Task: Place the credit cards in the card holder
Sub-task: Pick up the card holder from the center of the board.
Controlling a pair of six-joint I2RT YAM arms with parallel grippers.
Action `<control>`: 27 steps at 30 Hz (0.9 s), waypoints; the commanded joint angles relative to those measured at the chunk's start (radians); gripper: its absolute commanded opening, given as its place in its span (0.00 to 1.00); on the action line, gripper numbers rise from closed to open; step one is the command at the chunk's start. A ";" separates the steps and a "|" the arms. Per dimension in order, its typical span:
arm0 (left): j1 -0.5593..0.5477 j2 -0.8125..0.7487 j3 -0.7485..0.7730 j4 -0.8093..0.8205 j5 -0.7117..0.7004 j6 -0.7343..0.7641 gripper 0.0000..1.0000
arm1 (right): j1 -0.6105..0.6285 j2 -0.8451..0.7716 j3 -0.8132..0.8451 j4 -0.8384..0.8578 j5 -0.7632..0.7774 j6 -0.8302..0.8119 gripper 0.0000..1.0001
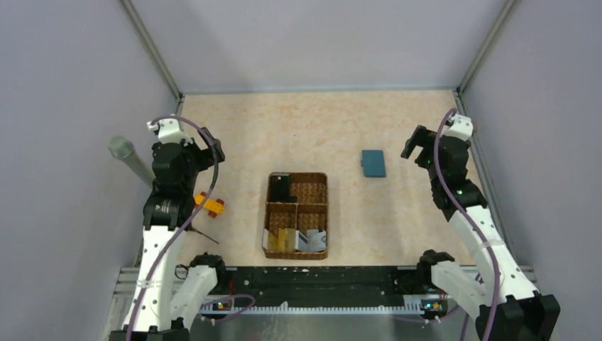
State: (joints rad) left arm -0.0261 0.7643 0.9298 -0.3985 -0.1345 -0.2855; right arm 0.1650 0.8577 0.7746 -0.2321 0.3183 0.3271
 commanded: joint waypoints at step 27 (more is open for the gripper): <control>0.006 0.026 -0.072 0.011 0.032 -0.030 0.99 | 0.335 0.951 0.406 -0.201 0.149 -0.063 0.81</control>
State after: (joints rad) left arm -0.0261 0.7887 0.8562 -0.4114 -0.0975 -0.3153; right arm 0.4526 1.7691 1.1046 -0.4000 0.3927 0.2832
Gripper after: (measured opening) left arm 0.986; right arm 0.817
